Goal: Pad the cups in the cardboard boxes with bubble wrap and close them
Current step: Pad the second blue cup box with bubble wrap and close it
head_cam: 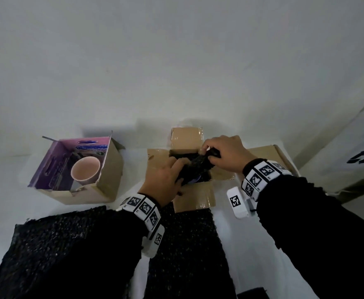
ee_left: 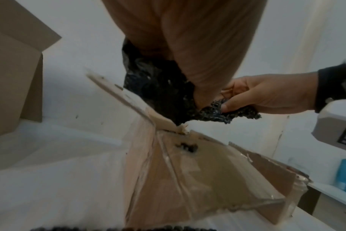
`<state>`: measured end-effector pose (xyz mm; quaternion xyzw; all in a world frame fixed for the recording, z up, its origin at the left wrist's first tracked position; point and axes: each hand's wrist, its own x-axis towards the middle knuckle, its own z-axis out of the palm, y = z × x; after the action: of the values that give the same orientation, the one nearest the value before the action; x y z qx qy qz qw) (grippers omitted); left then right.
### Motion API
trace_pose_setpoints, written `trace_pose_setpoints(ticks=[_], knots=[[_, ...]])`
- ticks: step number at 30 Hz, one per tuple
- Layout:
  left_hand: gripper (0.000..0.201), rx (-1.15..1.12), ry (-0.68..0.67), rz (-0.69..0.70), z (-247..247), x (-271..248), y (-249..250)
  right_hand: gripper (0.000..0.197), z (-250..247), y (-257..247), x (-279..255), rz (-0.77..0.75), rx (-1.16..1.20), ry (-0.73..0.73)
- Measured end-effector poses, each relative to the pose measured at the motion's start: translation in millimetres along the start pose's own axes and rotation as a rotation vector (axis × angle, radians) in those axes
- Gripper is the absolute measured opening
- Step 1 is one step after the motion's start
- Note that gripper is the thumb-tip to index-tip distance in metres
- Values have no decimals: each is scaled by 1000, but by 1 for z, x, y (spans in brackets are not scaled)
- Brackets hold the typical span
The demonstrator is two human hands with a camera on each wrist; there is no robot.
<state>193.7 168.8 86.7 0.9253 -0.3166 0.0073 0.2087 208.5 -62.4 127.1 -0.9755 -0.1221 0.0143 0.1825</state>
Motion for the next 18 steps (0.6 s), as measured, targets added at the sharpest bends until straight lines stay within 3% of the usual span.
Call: trace_pose_setpoints(ticks=[6,9,13,18], knots=[[45,150,-339,75,14,16,-6,23,29,-6,13,-172,-265,-204],[44,273,-460,94,10,29,-7,24,39,-7,15,-162,-295,-292],[22,481,-321,44,-1,37,-4,19,43,-6,24,-119,-365,-384],[36,495,-205,13,2,39,2,28,52,-12,25,-146,-438,-302]])
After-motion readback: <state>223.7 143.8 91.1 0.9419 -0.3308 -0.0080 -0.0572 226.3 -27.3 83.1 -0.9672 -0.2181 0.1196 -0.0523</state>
